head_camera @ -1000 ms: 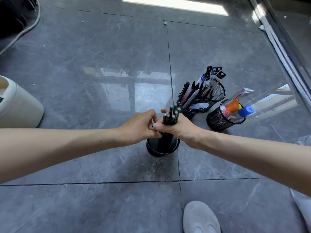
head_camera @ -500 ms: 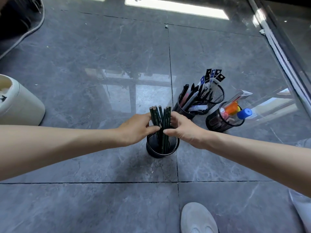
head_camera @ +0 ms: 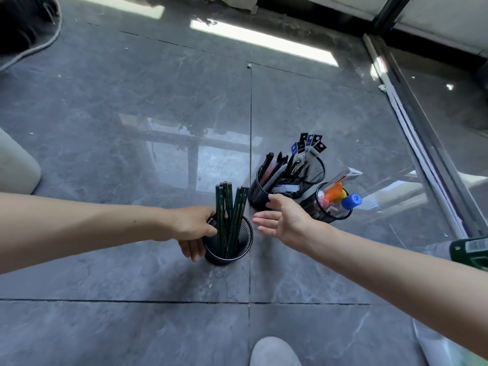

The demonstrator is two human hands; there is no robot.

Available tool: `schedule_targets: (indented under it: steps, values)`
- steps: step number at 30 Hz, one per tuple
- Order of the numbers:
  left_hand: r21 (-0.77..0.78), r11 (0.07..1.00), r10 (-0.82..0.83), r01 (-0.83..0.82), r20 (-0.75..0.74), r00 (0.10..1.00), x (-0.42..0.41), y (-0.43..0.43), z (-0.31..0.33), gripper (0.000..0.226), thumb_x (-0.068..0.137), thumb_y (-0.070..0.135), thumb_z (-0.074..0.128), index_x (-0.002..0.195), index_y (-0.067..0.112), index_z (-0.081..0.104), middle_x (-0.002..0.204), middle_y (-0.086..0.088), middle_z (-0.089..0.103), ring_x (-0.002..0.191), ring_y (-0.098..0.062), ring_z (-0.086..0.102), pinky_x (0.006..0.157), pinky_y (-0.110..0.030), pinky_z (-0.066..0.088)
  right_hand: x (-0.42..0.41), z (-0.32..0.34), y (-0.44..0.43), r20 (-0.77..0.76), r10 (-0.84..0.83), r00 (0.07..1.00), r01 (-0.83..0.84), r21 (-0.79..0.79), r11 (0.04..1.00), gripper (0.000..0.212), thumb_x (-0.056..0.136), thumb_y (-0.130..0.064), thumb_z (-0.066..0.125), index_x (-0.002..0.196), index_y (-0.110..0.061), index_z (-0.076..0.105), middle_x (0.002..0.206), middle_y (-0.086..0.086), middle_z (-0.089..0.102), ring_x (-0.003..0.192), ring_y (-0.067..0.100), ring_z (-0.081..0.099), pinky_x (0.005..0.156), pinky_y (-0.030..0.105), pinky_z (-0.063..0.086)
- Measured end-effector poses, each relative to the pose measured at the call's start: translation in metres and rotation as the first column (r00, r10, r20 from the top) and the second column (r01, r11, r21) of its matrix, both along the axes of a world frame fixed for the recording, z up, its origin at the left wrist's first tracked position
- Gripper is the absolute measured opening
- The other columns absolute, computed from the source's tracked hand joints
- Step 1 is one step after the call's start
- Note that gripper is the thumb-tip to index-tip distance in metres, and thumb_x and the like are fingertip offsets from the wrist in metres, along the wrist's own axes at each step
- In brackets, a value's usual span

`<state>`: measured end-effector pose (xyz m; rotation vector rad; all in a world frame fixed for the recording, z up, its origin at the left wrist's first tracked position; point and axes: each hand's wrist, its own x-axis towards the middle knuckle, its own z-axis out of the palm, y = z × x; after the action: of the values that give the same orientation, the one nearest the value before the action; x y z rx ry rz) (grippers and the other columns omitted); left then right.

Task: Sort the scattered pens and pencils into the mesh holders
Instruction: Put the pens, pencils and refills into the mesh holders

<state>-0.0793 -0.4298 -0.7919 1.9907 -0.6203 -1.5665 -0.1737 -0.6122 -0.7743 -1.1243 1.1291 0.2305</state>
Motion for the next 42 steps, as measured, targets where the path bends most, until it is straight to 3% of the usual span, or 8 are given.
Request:
schedule_targets:
  steps: [6, 10, 15, 19, 24, 30, 35, 42]
  values:
    - [-0.002, 0.999, 0.048, -0.048, 0.124, 0.991, 0.006, 0.017, 0.007, 0.042, 0.097, 0.039, 0.043, 0.135, 0.022, 0.035, 0.088, -0.006, 0.062, 0.071, -0.013, 0.066, 0.060, -0.023, 0.051, 0.013, 0.006, 0.017, -0.118, 0.376, 0.919, -0.390, -0.134, 0.911, 0.012, 0.091, -0.017, 0.048, 0.090, -0.010, 0.058, 0.076, 0.007, 0.060, 0.066, 0.018, 0.057, 0.064, 0.027, 0.049]
    - [0.030, 0.999, 0.017, -0.030, 0.382, 0.924, 0.024, 0.050, 0.029, 0.040, 0.097, 0.036, 0.045, 0.134, 0.023, 0.040, 0.101, 0.000, 0.063, 0.089, -0.014, 0.062, 0.072, -0.024, 0.045, 0.034, 0.010, 0.034, -0.110, 0.337, 0.935, -0.353, -0.349, 0.868, 0.021, 0.092, -0.005, 0.039, 0.093, -0.005, 0.060, 0.085, 0.013, 0.058, 0.065, 0.020, 0.052, 0.059, 0.025, 0.038]
    - [-0.096, 0.956, 0.238, -0.279, 0.809, 0.537, 0.059, 0.123, 0.060, 0.033, 0.089, 0.016, 0.053, 0.123, 0.013, 0.054, 0.124, -0.010, 0.047, 0.117, -0.026, 0.047, 0.100, -0.032, 0.036, 0.045, 0.014, 0.045, -0.012, 0.172, 0.985, -0.168, -0.290, 0.942, 0.032, 0.097, -0.029, 0.034, 0.071, -0.014, 0.045, 0.066, 0.005, 0.050, 0.058, 0.020, 0.047, 0.065, 0.031, 0.040]
    - [-0.194, 0.738, 0.373, -0.646, 0.915, 0.151, 0.075, 0.185, 0.075, 0.034, 0.083, 0.008, 0.053, 0.116, 0.015, 0.057, 0.136, -0.014, 0.029, 0.129, -0.033, 0.026, 0.112, -0.040, 0.015, 0.051, 0.010, 0.065, -0.015, 0.143, 0.990, -0.142, -0.261, 0.955, 0.041, 0.095, -0.047, 0.030, 0.096, -0.012, 0.052, 0.088, 0.011, 0.054, 0.070, 0.026, 0.053, 0.065, 0.031, 0.047]
    - [-0.296, 0.572, 0.353, -0.765, 0.931, -0.096, 0.082, 0.219, 0.075, 0.032, 0.082, 0.007, 0.052, 0.110, 0.020, 0.057, 0.155, -0.017, -0.004, 0.143, -0.037, -0.004, 0.114, -0.050, -0.002, 0.056, 0.017, 0.082, -0.032, 0.120, 0.992, -0.124, -0.258, 0.958, 0.044, 0.094, -0.049, 0.033, 0.071, -0.014, 0.046, 0.065, 0.004, 0.048, 0.054, 0.020, 0.046, 0.053, 0.030, 0.039]
    - [-0.254, 0.572, 0.319, -0.780, 0.945, -0.074, 0.098, 0.234, 0.069, 0.029, 0.082, 0.013, 0.056, 0.109, 0.015, 0.062, 0.155, -0.020, -0.008, 0.144, -0.034, -0.010, 0.115, -0.050, -0.005, 0.053, 0.016, 0.092, -0.017, 0.170, 0.985, -0.169, -0.233, 0.958, 0.046, 0.094, -0.049, 0.031, 0.068, -0.015, 0.046, 0.064, 0.003, 0.051, 0.062, 0.022, 0.051, 0.080, 0.037, 0.043]
    - [-0.203, 0.636, 0.221, -0.745, 0.972, -0.075, 0.098, 0.234, 0.057, 0.034, 0.080, 0.004, 0.051, 0.114, 0.010, 0.057, 0.150, -0.019, 0.015, 0.141, -0.035, 0.009, 0.114, -0.051, -0.003, 0.050, 0.010, 0.089, -0.019, 0.201, 0.979, -0.201, -0.206, 0.958, 0.044, 0.095, -0.048, 0.031, 0.070, -0.016, 0.048, 0.064, 0.003, 0.055, 0.061, 0.021, 0.051, 0.075, 0.036, 0.039]
    - [0.104, 0.792, 0.088, -0.601, 0.956, 0.282, 0.090, 0.238, 0.039, 0.085, 0.084, 0.016, 0.053, 0.149, 0.018, 0.000, 0.143, -0.011, 0.031, 0.136, -0.029, 0.024, 0.112, -0.052, 0.006, 0.051, 0.004, 0.086, -0.022, 0.212, 0.977, -0.212, -0.191, 0.958, 0.039, 0.096, -0.047, 0.033, 0.078, -0.017, 0.050, 0.071, 0.003, 0.056, 0.064, 0.021, 0.050, 0.077, 0.036, 0.039]
